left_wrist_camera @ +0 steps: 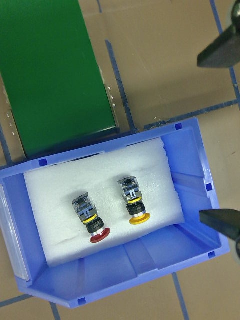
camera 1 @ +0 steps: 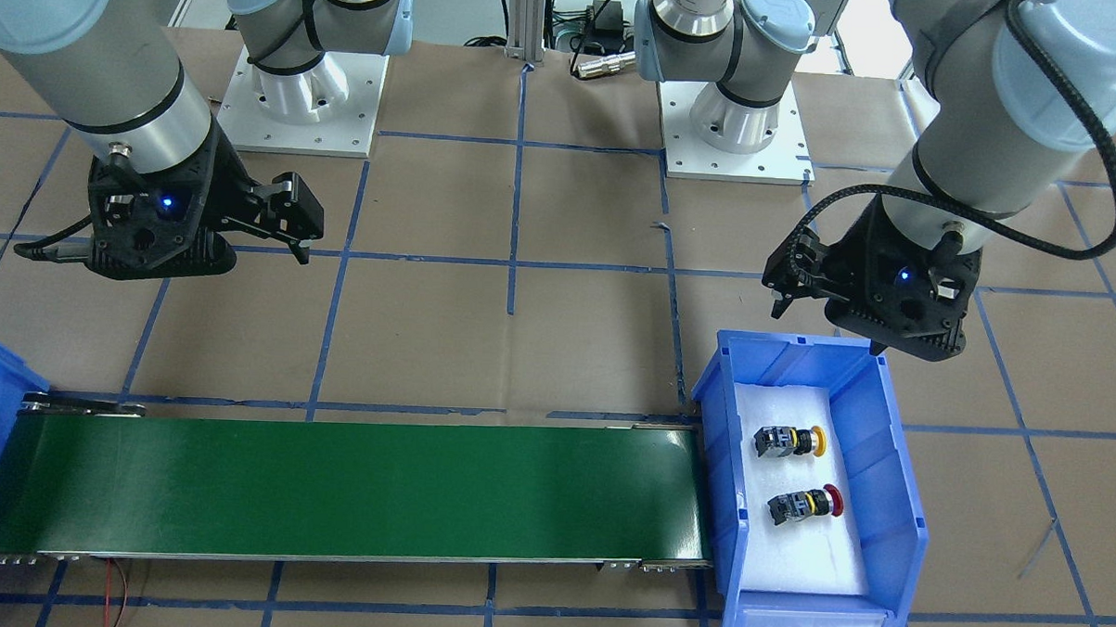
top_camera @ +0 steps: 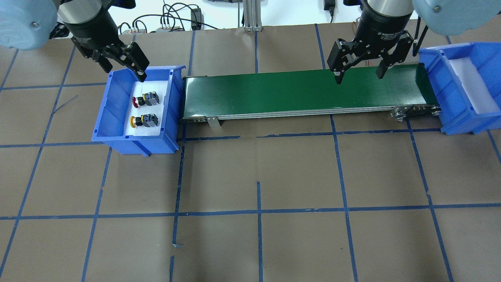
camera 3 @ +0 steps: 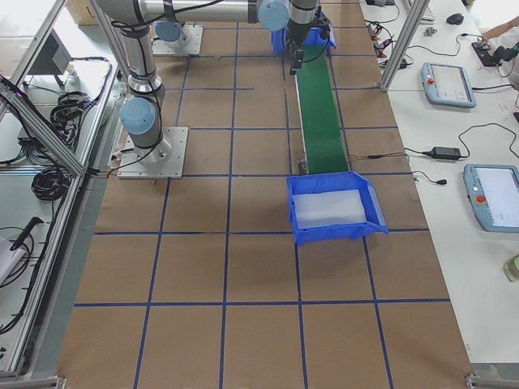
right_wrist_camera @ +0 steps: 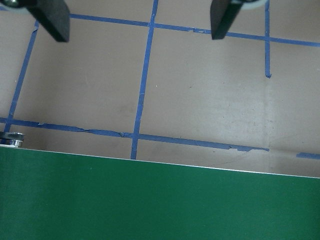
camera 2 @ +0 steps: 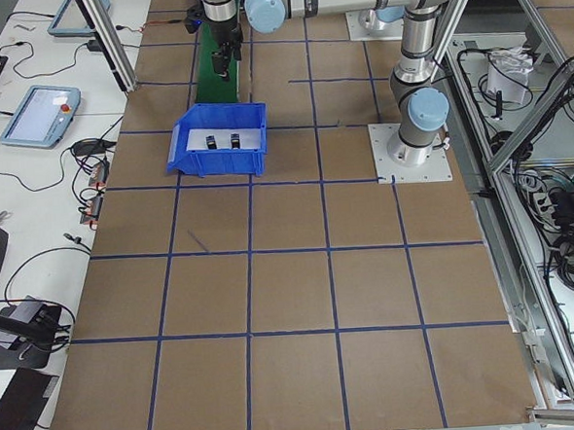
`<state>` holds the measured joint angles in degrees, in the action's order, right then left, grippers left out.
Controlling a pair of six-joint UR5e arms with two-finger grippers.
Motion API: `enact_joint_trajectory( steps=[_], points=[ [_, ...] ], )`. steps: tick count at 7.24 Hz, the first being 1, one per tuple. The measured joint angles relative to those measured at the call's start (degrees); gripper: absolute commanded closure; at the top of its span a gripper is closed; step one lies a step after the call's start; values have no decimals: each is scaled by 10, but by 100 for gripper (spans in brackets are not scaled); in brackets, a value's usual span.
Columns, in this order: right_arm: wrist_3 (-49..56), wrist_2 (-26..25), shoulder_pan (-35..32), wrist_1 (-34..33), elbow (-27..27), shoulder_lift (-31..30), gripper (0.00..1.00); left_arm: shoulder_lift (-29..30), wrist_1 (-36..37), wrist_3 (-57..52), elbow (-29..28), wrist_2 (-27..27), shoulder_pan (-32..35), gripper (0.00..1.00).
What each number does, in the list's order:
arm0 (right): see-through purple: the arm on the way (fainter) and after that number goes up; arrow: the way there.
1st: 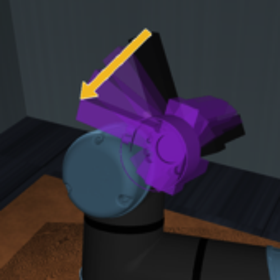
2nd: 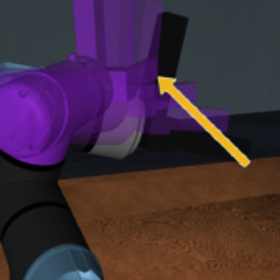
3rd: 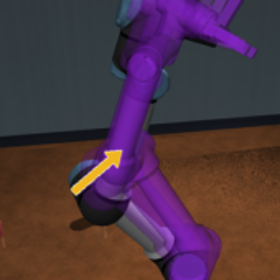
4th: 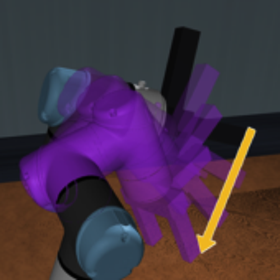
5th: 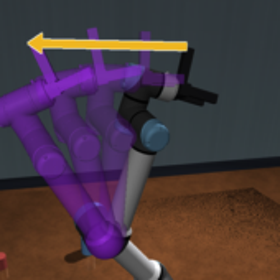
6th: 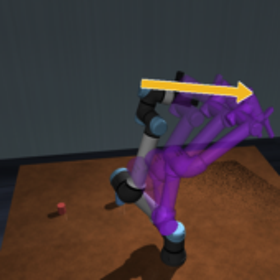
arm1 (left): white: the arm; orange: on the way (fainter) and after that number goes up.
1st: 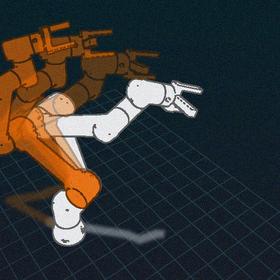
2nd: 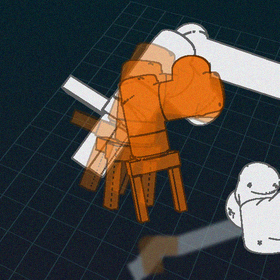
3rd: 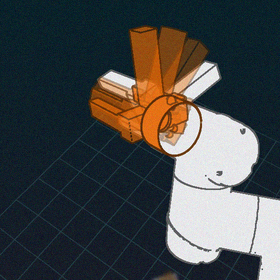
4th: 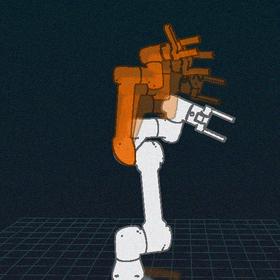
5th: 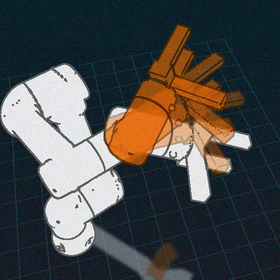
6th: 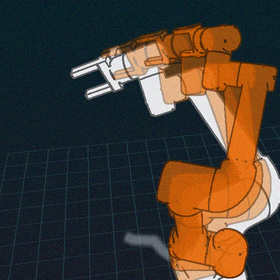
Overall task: Transport two buttons from left to right
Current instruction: 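Lower the left gripper into the blue bin toward the yellow-capped button, then close the left gripper on the yellow-capped button and lift it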
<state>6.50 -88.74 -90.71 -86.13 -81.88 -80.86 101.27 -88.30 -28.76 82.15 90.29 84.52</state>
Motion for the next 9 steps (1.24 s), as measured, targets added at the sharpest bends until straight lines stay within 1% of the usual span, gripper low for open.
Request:
enact_joint_trajectory(
  steps=[1,2,4,5,7,9],
  points=[
    [0,-2,0,0,0,0,0,11,9,-70,9,0,-12,0],
    [0,-4,0,0,0,0,0,33,38,-144,17,1,-22,0],
    [1,-5,0,1,0,0,0,97,139,-258,43,4,-30,0],
    [1,-5,1,1,0,0,0,125,168,-300,53,4,-32,0],
    [1,-5,1,1,0,0,0,160,184,-331,70,7,-33,0],
    [1,-5,1,2,0,0,0,181,188,-334,87,12,-33,0]
  ],
)
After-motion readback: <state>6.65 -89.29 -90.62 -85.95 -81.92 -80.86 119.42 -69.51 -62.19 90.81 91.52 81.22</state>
